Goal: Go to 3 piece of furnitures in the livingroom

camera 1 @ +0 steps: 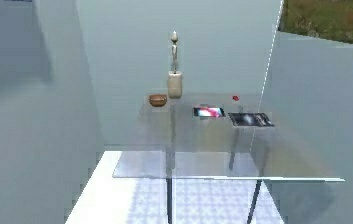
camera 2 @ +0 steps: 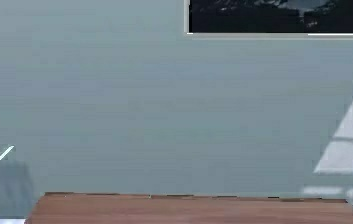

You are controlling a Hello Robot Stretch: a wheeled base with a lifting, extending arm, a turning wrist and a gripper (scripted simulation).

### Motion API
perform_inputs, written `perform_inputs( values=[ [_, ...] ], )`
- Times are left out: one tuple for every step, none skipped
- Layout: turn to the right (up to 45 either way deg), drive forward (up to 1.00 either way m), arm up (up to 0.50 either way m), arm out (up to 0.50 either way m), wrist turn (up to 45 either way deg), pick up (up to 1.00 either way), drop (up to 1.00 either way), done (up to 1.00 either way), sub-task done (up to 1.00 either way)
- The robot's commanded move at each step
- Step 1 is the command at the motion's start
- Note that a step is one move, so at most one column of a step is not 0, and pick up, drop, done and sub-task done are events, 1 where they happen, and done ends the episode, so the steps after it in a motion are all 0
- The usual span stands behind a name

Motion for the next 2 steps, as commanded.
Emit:
perform_inputs(
  values=[
    [9.0,0.0,0.0,0.0,0.0,0.0,0.0,0.0,0.0],
    [0.0,0.0,0.0,0.0,0.0,0.0,0.0,1.0,0.0]
  ],
)
